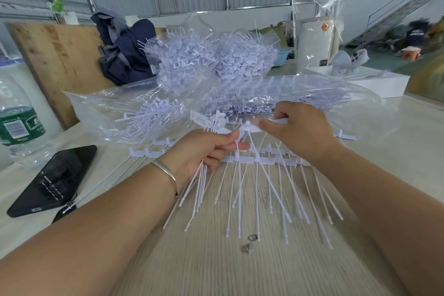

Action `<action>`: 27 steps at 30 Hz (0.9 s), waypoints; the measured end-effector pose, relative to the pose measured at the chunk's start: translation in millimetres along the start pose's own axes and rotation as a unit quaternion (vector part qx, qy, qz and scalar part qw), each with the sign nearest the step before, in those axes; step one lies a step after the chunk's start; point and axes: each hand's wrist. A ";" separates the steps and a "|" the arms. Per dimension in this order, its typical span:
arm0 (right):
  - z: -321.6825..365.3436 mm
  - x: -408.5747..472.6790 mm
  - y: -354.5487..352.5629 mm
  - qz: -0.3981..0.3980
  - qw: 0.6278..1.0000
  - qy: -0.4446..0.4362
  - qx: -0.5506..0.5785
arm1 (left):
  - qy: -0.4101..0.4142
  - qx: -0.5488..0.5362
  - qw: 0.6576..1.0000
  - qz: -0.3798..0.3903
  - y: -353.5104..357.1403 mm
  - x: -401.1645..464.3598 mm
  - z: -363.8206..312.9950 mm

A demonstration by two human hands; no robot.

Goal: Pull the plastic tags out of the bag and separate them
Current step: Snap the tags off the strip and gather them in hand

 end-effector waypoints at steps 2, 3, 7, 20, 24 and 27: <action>2.2 -2.2 -1.8 0.041 0.989 0.001 0.144 | 0.014 -0.031 0.998 0.060 2.4 -2.6 -0.4; 4.0 -3.4 -2.7 0.065 0.977 -0.006 0.203 | 0.021 -0.040 0.995 0.094 3.9 -4.9 -1.3; 8.6 -6.2 -2.9 0.120 0.943 -0.035 0.309 | 0.042 -0.062 0.984 0.163 6.6 -8.1 -3.7; -12.9 1.5 5.0 -0.026 0.987 0.022 0.156 | 0.030 -0.051 0.998 -0.010 2.7 -2.3 -3.2; -13.9 2.2 5.2 -0.032 0.988 0.022 0.152 | 0.039 -0.034 0.997 -0.060 3.2 -0.7 -2.4; -13.0 3.0 3.9 -0.044 0.986 0.026 0.159 | 0.037 -0.031 0.996 -0.071 3.2 0.4 -2.4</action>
Point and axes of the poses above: each hand's wrist, its own x-axis towards the middle knuckle, its own y-axis out of the palm, z = x × y, and after that the axes turned 5 degrees about -y, right-handed
